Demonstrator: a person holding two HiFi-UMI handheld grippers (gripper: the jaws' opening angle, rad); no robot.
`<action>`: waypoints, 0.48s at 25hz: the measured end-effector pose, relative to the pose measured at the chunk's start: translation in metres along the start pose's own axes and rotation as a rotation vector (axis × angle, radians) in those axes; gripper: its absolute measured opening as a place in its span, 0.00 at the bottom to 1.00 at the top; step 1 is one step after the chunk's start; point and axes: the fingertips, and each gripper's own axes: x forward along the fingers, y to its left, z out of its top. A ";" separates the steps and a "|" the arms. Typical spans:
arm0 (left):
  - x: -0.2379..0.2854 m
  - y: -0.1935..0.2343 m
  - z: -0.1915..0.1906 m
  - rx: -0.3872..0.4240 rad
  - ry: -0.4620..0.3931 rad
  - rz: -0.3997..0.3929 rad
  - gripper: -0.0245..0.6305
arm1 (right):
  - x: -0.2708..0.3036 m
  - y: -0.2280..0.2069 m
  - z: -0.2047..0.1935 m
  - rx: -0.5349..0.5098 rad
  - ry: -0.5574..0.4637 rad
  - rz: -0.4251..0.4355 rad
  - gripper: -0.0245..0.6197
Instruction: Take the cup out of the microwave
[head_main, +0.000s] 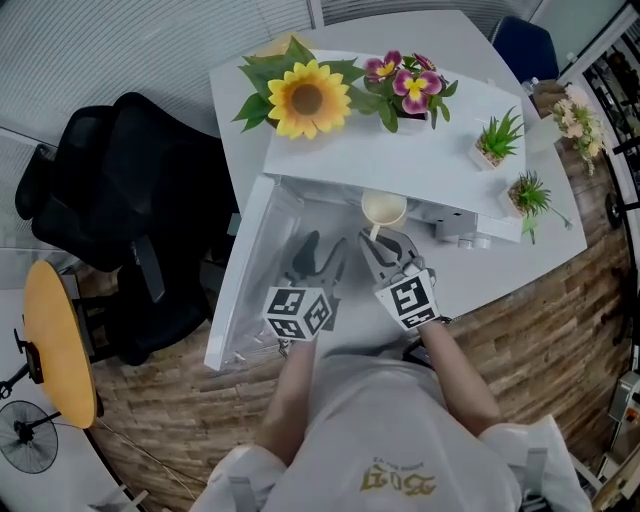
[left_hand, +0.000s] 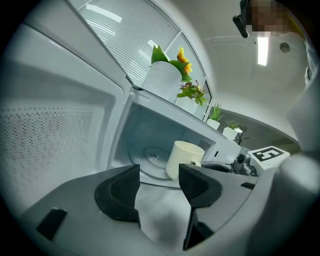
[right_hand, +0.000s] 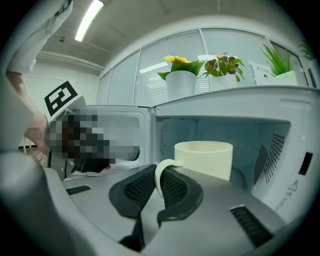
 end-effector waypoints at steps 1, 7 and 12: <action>-0.002 -0.002 0.000 0.002 0.000 -0.002 0.41 | -0.003 0.002 -0.001 0.001 0.001 0.001 0.09; -0.013 -0.012 -0.004 0.015 -0.004 -0.012 0.41 | -0.019 0.017 -0.008 0.007 0.005 0.010 0.09; -0.026 -0.019 -0.010 0.032 0.002 -0.015 0.41 | -0.032 0.032 -0.013 0.004 0.002 0.017 0.09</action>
